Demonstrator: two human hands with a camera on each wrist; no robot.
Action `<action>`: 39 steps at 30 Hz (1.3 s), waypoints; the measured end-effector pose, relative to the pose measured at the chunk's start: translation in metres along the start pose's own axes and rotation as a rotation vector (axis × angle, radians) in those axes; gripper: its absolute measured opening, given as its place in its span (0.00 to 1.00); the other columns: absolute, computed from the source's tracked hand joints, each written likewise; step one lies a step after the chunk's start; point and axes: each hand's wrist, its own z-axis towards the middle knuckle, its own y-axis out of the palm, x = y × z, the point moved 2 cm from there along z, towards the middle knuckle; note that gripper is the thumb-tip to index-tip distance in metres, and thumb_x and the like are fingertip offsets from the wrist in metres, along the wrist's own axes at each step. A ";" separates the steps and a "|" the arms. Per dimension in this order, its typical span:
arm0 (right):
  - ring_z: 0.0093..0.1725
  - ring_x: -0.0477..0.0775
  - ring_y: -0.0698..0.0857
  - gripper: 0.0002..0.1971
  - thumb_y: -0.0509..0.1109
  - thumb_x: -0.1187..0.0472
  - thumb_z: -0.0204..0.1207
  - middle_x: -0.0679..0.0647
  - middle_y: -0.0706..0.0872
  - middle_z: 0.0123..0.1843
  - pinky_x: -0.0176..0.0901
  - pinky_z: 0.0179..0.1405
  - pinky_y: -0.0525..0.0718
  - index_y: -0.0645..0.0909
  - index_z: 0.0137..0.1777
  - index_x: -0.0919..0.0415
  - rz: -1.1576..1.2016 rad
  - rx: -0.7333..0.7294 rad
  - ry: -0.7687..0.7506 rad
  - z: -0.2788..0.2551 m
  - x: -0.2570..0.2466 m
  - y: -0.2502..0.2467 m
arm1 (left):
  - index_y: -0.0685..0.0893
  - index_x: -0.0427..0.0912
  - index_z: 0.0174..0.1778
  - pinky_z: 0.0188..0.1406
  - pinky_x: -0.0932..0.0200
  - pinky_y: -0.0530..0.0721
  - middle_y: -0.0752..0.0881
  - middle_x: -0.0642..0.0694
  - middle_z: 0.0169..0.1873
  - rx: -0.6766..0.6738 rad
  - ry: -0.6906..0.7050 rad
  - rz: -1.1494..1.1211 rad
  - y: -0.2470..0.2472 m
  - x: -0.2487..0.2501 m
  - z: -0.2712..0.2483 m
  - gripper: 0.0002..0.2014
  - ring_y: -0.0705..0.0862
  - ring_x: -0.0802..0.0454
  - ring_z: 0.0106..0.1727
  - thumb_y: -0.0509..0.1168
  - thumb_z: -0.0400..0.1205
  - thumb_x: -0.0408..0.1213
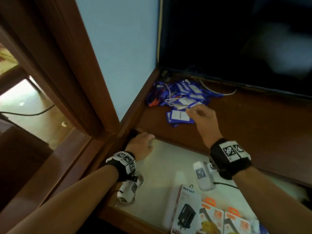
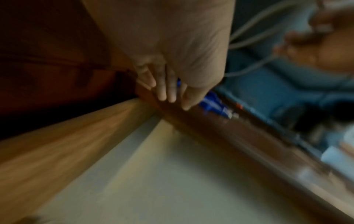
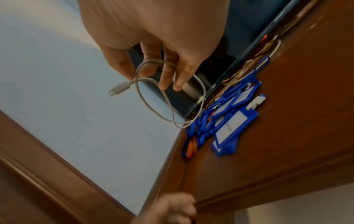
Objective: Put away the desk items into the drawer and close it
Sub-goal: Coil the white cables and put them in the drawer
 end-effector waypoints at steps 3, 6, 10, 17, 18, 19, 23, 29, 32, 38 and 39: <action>0.37 0.52 0.77 0.13 0.75 0.66 0.72 0.67 0.78 0.37 0.46 0.44 0.75 0.75 0.30 0.64 -0.002 -0.018 -0.060 -0.017 -0.009 -0.024 | 0.75 0.45 0.69 0.67 0.45 0.77 0.74 0.43 0.66 0.418 0.095 -0.170 -0.034 0.042 0.011 0.28 0.77 0.43 0.66 0.72 0.72 0.33; 0.38 0.46 0.80 0.13 0.75 0.70 0.73 0.62 0.81 0.40 0.33 0.43 0.76 0.78 0.31 0.57 -0.032 -0.066 -0.136 -0.030 -0.019 -0.041 | 0.72 0.41 0.72 0.69 0.44 0.74 0.71 0.40 0.72 0.542 0.316 -0.122 -0.053 0.089 0.025 0.36 0.72 0.40 0.71 0.75 0.67 0.37; 0.39 0.41 0.82 0.10 0.76 0.71 0.71 0.55 0.83 0.41 0.28 0.42 0.76 0.82 0.34 0.58 -0.077 -0.090 -0.219 -0.035 -0.031 -0.055 | 0.73 0.47 0.74 0.70 0.44 0.70 0.73 0.46 0.73 0.450 0.529 0.028 -0.058 0.136 0.049 0.31 0.69 0.41 0.73 0.63 0.75 0.55; 0.46 0.47 0.84 0.11 0.75 0.68 0.73 0.54 0.85 0.48 0.26 0.46 0.77 0.82 0.35 0.53 -0.148 0.028 -0.189 -0.039 -0.045 -0.113 | 0.88 0.51 0.43 0.62 0.49 0.77 0.86 0.50 0.51 0.214 0.322 0.232 -0.046 0.117 0.098 0.09 0.78 0.46 0.62 0.63 0.80 0.35; 0.47 0.46 0.84 0.12 0.74 0.69 0.73 0.53 0.86 0.48 0.26 0.46 0.77 0.82 0.35 0.51 -0.157 0.047 -0.180 -0.041 -0.043 -0.124 | 0.88 0.49 0.42 0.60 0.50 0.79 0.86 0.49 0.50 0.261 0.334 0.187 -0.048 0.112 0.101 0.10 0.80 0.46 0.58 0.63 0.80 0.31; 0.47 0.46 0.84 0.12 0.74 0.69 0.73 0.53 0.86 0.48 0.27 0.46 0.78 0.81 0.36 0.50 -0.165 0.064 -0.168 -0.044 -0.040 -0.134 | 0.87 0.48 0.41 0.58 0.53 0.79 0.84 0.49 0.49 0.297 0.365 0.127 -0.050 0.110 0.105 0.11 0.81 0.48 0.55 0.63 0.80 0.28; 0.50 0.44 0.85 0.08 0.73 0.70 0.75 0.54 0.88 0.49 0.36 0.50 0.77 0.83 0.35 0.60 -0.098 0.189 -0.011 -0.055 -0.022 -0.174 | 0.81 0.44 0.44 0.38 0.73 0.74 0.79 0.45 0.49 0.343 0.423 -0.005 -0.056 0.129 0.110 0.09 0.79 0.62 0.38 0.59 0.85 0.28; 0.43 0.52 0.86 0.16 0.74 0.67 0.74 0.52 0.88 0.39 0.47 0.49 0.80 0.84 0.26 0.55 -0.043 0.442 0.179 -0.067 0.018 -0.234 | 0.74 0.53 0.46 0.38 0.49 0.83 0.71 0.55 0.56 0.270 0.489 0.227 -0.068 0.144 0.128 0.07 0.82 0.50 0.40 0.66 0.80 0.36; 0.28 0.44 0.83 0.10 0.69 0.65 0.79 0.54 0.85 0.27 0.33 0.34 0.82 0.82 0.40 0.73 0.108 0.586 0.228 -0.074 0.025 -0.255 | 0.74 0.51 0.46 0.43 0.50 0.82 0.81 0.51 0.44 0.219 0.376 0.230 -0.078 0.141 0.136 0.04 0.84 0.45 0.45 0.63 0.83 0.38; 0.18 0.47 0.66 0.16 0.67 0.63 0.81 0.54 0.67 0.24 0.34 0.15 0.65 0.71 0.31 0.61 0.095 0.717 0.323 -0.089 0.042 -0.271 | 0.79 0.48 0.49 0.43 0.47 0.81 0.87 0.44 0.47 0.290 0.294 0.186 -0.094 0.141 0.129 0.03 0.85 0.40 0.49 0.62 0.83 0.36; 0.18 0.48 0.64 0.17 0.67 0.63 0.81 0.51 0.66 0.23 0.34 0.15 0.63 0.70 0.30 0.58 0.110 0.726 0.341 -0.092 0.045 -0.270 | 0.79 0.49 0.49 0.45 0.47 0.82 0.87 0.45 0.49 0.281 0.289 0.165 -0.093 0.145 0.126 0.03 0.85 0.40 0.51 0.62 0.83 0.36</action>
